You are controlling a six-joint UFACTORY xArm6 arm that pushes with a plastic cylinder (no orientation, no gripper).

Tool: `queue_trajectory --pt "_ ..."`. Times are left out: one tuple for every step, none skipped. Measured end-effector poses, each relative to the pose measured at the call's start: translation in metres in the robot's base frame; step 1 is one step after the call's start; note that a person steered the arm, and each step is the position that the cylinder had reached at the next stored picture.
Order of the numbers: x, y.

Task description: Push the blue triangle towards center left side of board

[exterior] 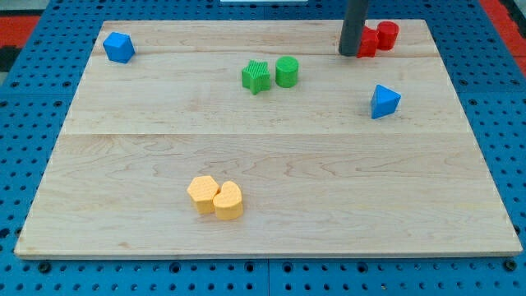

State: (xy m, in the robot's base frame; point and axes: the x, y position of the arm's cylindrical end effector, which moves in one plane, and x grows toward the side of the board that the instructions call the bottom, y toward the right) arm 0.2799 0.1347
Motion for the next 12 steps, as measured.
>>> queue_trajectory --pt "0.013 0.042" --pt "0.058 0.053" --pt "0.092 0.049" --pt "0.097 0.022" --pt "0.106 0.016" --pt "0.108 0.046" --pt "0.137 0.03" --pt "0.158 0.017" --pt "0.155 -0.041" --pt "0.143 -0.116" --pt "0.143 -0.185" --pt "0.143 -0.251"
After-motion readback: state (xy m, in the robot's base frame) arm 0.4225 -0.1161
